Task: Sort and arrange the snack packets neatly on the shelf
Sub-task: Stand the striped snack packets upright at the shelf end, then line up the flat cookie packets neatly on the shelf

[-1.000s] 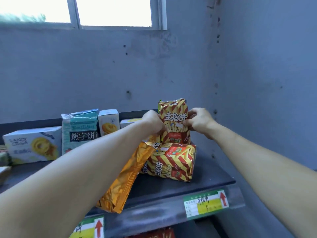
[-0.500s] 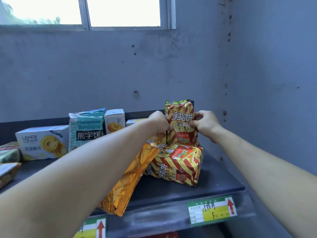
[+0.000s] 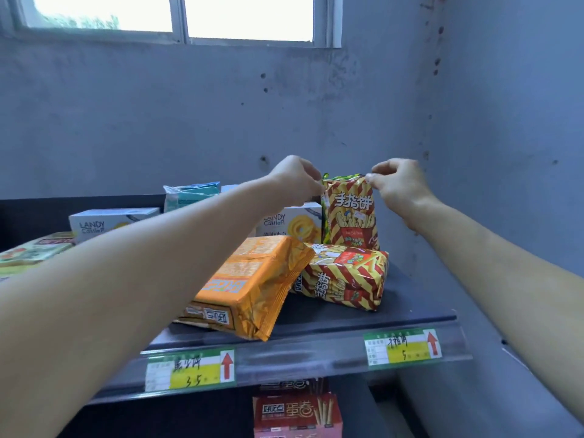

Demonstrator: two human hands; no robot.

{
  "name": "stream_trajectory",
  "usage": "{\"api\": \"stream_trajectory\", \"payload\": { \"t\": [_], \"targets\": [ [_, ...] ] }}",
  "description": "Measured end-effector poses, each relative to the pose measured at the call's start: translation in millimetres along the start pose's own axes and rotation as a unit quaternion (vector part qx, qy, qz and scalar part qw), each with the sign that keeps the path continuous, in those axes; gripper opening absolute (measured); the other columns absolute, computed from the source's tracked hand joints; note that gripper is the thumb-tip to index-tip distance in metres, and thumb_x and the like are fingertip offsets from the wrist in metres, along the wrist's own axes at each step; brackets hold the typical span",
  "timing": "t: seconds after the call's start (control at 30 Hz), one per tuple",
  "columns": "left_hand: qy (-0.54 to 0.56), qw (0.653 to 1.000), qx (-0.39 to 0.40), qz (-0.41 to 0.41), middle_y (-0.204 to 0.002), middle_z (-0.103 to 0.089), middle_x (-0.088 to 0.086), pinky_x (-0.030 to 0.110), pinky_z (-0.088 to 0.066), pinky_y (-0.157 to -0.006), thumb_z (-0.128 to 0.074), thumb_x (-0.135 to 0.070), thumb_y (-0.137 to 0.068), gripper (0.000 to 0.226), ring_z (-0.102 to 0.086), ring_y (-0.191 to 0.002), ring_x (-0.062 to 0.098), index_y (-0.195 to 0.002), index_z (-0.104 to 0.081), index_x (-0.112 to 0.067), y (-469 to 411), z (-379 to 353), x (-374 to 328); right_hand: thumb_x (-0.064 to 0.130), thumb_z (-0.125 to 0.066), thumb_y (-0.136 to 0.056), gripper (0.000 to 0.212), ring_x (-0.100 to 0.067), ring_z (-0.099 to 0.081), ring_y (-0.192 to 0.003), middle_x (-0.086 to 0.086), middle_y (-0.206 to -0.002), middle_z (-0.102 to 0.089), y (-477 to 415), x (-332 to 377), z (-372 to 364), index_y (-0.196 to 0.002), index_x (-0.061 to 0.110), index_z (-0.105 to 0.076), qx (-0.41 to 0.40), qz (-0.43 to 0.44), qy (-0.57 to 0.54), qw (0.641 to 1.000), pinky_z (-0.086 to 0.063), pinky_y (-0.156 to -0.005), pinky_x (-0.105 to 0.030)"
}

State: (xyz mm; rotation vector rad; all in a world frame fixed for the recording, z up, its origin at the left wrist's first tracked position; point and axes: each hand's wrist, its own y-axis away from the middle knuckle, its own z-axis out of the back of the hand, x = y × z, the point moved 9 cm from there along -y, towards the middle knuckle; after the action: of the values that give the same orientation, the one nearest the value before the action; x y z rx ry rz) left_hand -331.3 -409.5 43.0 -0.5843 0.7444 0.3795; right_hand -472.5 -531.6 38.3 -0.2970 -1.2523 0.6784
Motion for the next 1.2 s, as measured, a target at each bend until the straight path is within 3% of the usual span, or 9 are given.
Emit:
{"api": "stream_trajectory", "payload": {
  "t": [0.17, 0.37, 0.5, 0.7, 0.87, 0.97, 1.1, 1.2],
  "targets": [
    [0.016, 1.0, 0.003, -0.024, -0.105, -0.068, 0.012, 0.028, -0.056, -0.084, -0.064, -0.013, -0.087, 0.029, -0.068, -0.096, 0.022, -0.115, -0.063, -0.008, 28.2, 35.5, 0.2, 0.02, -0.062, -0.09, 0.017, -0.02, -0.06, -0.092, -0.004, -0.096, -0.064, 23.3, 43.8, -27.3, -0.102, 0.009, -0.065, 0.03, 0.048, -0.002, 0.998, -0.049, -0.078, -0.031],
    [0.01, 0.999, 0.009, -0.046, -0.103, -0.069, 0.008, 0.021, -0.054, -0.074, -0.064, -0.015, -0.087, 0.026, -0.066, -0.089, 0.015, -0.112, -0.065, -0.012, 59.3, 78.6, 18.0, 0.023, -0.062, -0.089, 0.019, -0.02, -0.061, -0.096, -0.005, -0.099, -0.065, 51.5, 91.5, -76.1, -0.103, 0.011, -0.065, 0.075, 0.084, 0.015, 0.993, -0.051, -0.085, -0.035],
    [0.013, 0.999, 0.0, -0.034, -0.104, -0.069, 0.006, 0.023, -0.054, -0.077, -0.063, -0.016, -0.088, 0.022, -0.066, -0.094, 0.015, -0.11, -0.065, -0.014, 77.3, 122.1, 44.9, 0.023, -0.063, -0.089, 0.02, -0.02, -0.06, -0.097, -0.004, -0.1, -0.065, 69.7, 120.1, -112.1, -0.104, 0.011, -0.066, 0.099, 0.089, 0.025, 0.991, -0.049, -0.086, -0.033],
    [0.047, 0.998, -0.03, 0.008, -0.103, -0.067, 0.012, 0.031, -0.055, -0.086, -0.062, -0.01, -0.088, 0.02, -0.065, -0.089, 0.019, -0.108, -0.065, -0.009, 103.2, 207.7, 102.6, 0.022, -0.061, -0.091, 0.02, -0.019, -0.057, -0.09, -0.004, -0.095, -0.063, 100.1, 165.9, -172.1, -0.104, 0.008, -0.066, 0.13, 0.1, 0.029, 0.986, -0.046, -0.07, -0.029],
    [0.044, 0.998, -0.049, 0.024, -0.102, -0.066, 0.015, 0.015, -0.053, -0.063, -0.061, -0.008, -0.089, 0.023, -0.063, -0.075, 0.015, -0.112, -0.063, -0.005, 129.8, 268.7, 147.1, 0.023, -0.063, -0.089, 0.012, -0.018, -0.058, -0.087, -0.001, -0.089, -0.063, 124.3, 201.2, -225.3, -0.095, 0.014, -0.066, 0.148, 0.099, 0.021, 0.984, -0.045, -0.073, -0.029],
    [0.039, 0.997, -0.059, 0.038, -0.106, -0.068, 0.011, 0.023, -0.055, -0.075, -0.061, -0.012, -0.089, 0.022, -0.066, -0.087, 0.016, -0.112, -0.063, -0.009, 144.9, 301.2, 170.6, 0.022, -0.064, -0.089, 0.011, -0.016, -0.056, -0.08, 0.002, -0.079, -0.06, 141.5, 222.3, -254.2, -0.093, 0.013, -0.066, 0.163, 0.1, 0.015, 0.981, -0.042, -0.07, -0.027],
    [0.03, 0.995, -0.07, 0.058, -0.106, -0.068, 0.007, 0.025, -0.054, -0.079, -0.06, -0.013, -0.09, 0.022, -0.066, -0.095, 0.017, -0.112, -0.063, -0.011, 163.6, 336.9, 199.6, 0.023, -0.065, -0.088, 0.015, -0.017, -0.057, -0.084, -0.004, -0.088, -0.064, 166.4, 245.2, -294.9, -0.095, 0.01, -0.068, 0.18, 0.103, 0.021, 0.978, -0.047, -0.075, -0.029],
    [0.023, 0.994, -0.072, 0.08, -0.106, -0.067, 0.006, 0.027, -0.054, -0.081, -0.059, -0.013, -0.091, 0.023, -0.066, -0.095, 0.015, -0.113, -0.063, -0.011, 175.2, 353.8, 222.0, 0.025, -0.064, -0.088, 0.018, -0.018, -0.058, -0.083, -0.004, -0.091, -0.064, 185.8, 255.8, -324.7, -0.097, 0.011, -0.069, 0.202, 0.102, 0.027, 0.974, -0.046, -0.068, -0.024]
  ]
}}
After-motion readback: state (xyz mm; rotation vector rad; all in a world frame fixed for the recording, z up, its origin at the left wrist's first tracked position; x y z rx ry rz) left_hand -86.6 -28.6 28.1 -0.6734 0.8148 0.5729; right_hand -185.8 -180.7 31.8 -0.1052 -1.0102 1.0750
